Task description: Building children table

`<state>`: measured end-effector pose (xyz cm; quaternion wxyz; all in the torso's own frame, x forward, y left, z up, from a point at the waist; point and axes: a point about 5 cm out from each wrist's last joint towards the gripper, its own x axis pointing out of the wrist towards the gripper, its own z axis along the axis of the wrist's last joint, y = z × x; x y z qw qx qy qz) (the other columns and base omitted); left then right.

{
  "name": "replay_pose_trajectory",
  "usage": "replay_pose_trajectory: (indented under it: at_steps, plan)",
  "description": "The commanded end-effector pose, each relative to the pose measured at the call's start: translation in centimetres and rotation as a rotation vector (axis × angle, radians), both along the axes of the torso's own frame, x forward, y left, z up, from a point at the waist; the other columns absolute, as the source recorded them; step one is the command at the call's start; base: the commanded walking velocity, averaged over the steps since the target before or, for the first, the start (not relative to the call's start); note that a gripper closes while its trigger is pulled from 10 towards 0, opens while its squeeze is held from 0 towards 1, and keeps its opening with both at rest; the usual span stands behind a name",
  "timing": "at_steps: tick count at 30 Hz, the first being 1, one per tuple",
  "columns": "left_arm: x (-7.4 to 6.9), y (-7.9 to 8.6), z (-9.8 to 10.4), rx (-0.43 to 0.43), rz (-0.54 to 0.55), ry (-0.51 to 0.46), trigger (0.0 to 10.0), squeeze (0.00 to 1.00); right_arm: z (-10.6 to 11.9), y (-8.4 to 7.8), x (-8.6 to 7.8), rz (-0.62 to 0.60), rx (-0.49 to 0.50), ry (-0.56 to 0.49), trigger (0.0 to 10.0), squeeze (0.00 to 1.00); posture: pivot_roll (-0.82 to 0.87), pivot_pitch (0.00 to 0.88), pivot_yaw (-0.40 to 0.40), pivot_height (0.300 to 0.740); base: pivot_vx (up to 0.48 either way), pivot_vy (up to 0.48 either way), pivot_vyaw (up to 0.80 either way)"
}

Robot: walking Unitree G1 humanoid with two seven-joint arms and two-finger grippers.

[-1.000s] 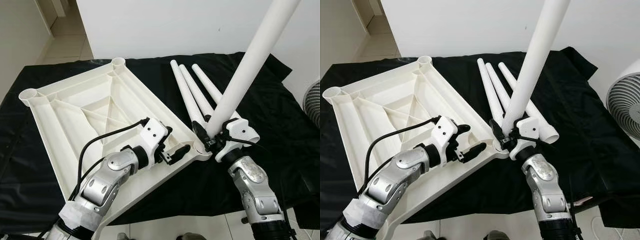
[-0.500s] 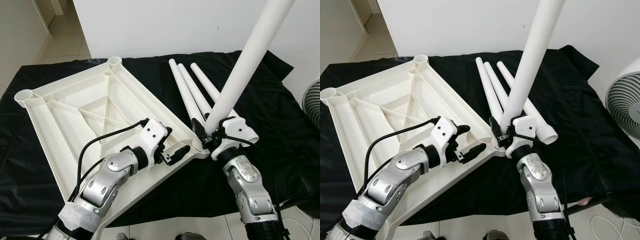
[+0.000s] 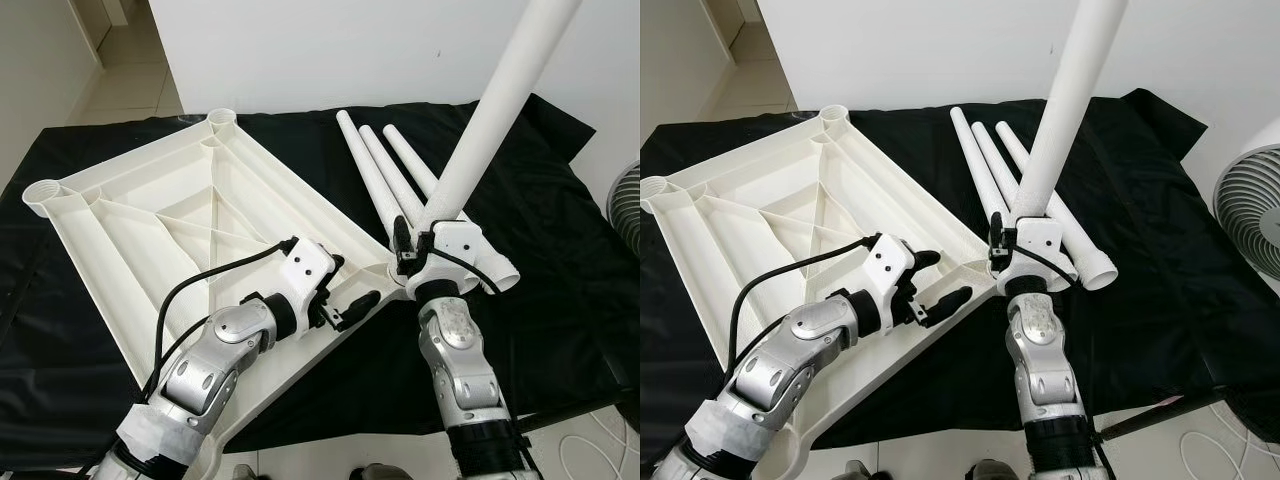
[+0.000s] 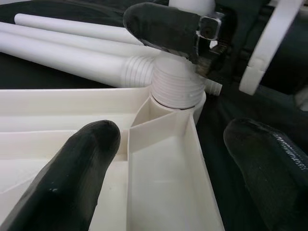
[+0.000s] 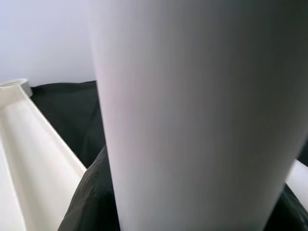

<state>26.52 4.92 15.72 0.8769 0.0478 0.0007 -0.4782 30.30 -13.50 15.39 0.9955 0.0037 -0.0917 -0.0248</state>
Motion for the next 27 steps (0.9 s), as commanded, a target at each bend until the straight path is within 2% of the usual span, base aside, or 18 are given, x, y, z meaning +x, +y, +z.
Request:
replay_pose_trajectory:
  at_steps: [1, 7, 15, 16, 20, 21, 27]
  plan:
    - [-0.2, 0.2, 0.1, 0.004, -0.013, -0.001, 10.0, 0.00, -3.2, -0.8, -0.1, -0.077, -0.005, 0.153, 10.0, 0.00, -0.14, 0.087, 0.068, 0.740, 0.000, 0.000, 0.00]
    - [-0.1, 0.2, 0.3, 0.005, -0.013, -0.004, 10.0, 0.00, -3.1, -0.7, 0.3, -0.151, 0.002, 0.145, 10.0, 0.00, -0.14, 0.086, 0.068, 0.740, 0.000, 0.000, 0.00]
    - [-0.1, 0.1, 0.3, 0.002, -0.012, -0.004, 10.0, 0.00, -2.9, 0.1, 0.5, -0.107, 0.010, 0.116, 10.0, 0.00, -0.13, 0.083, 0.065, 0.740, 0.000, 0.000, 0.00]
    - [-0.1, 0.1, 0.3, 0.001, -0.013, -0.004, 10.0, 0.00, -2.6, 0.1, 0.4, -0.087, 0.025, 0.096, 10.0, 1.00, -0.13, 0.083, 0.065, 0.740, 0.000, 0.000, 0.00]
    - [-0.1, 0.0, 0.3, -0.002, -0.014, -0.004, 10.0, 0.00, -2.2, -0.1, 0.4, -0.072, 0.030, 0.063, 10.0, 1.00, -0.13, 0.083, 0.065, 0.740, 0.000, 0.000, 0.00]
    - [-0.1, -0.2, 0.3, -0.006, -0.017, -0.004, 10.0, 0.00, -1.9, -0.5, 0.5, -0.058, 0.018, 0.038, 10.0, 1.00, -0.13, 0.083, 0.065, 0.740, 0.000, 0.000, 0.00]
    - [-0.2, -0.3, 0.3, -0.009, -0.020, -0.004, 10.0, 0.00, -1.5, -1.2, 0.8, -0.041, 0.004, 0.017, 10.0, 1.00, -0.14, 0.079, 0.063, 0.740, 0.000, 0.000, 0.00]
